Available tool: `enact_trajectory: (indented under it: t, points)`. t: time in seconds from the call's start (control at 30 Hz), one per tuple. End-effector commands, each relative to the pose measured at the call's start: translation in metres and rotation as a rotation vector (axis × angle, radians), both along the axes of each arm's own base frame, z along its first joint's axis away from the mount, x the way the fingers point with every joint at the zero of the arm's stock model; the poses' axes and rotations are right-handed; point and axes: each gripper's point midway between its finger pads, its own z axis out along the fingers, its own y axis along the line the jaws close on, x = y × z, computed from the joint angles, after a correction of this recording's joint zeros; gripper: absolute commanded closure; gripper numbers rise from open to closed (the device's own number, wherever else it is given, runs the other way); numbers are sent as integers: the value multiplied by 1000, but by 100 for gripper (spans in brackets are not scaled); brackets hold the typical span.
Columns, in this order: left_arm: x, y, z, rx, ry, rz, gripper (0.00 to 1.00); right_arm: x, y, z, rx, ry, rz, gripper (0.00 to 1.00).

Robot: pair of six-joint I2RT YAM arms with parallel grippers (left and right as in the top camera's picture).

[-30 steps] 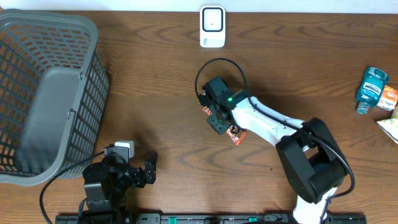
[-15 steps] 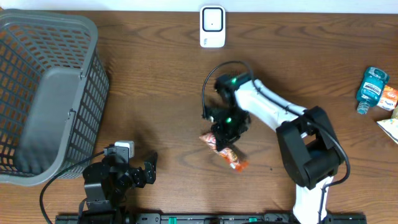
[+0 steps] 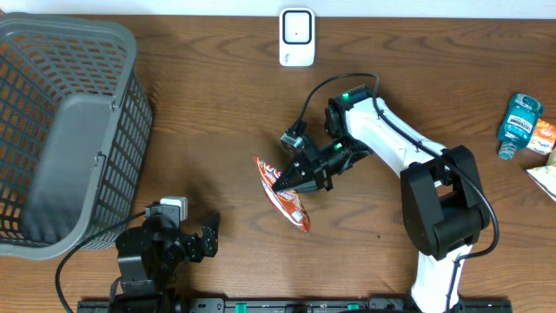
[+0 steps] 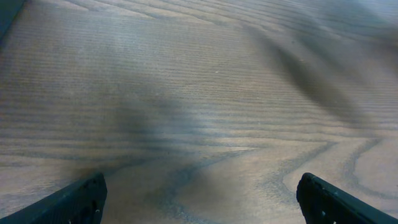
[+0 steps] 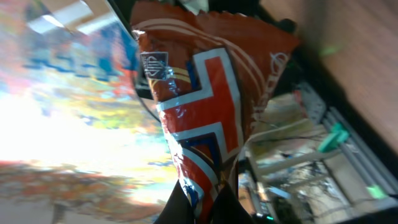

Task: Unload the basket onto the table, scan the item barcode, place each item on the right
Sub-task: 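Lift the TOP bar upright with the right gripper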

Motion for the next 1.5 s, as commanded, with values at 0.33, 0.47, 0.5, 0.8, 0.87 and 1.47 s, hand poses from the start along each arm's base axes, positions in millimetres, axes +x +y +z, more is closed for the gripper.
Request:
enact_trajectory:
  t: [0.33, 0.47, 0.5, 0.8, 0.87, 1.47]
  points:
    - [0, 0, 0, -2, -1, 2, 2, 9, 6, 20, 85, 5, -63, 99]
    - [0, 0, 0, -2, -1, 2, 2, 7, 7, 20, 78, 19, -56, 99]
    - [0, 0, 0, -2, -1, 2, 2, 7, 8, 20, 67, 39, -57, 99]
    - [0, 0, 0, -2, -1, 2, 2, -15, -8, -12, -97, -54, 99, 99]
    - [0, 0, 0, -2, -1, 2, 2, -21, -11, -16, -130, -79, 135, 99]
    - [0, 0, 0, -2, 0, 3, 2, 96, -86, -59, -1045, -769, -203, 99]
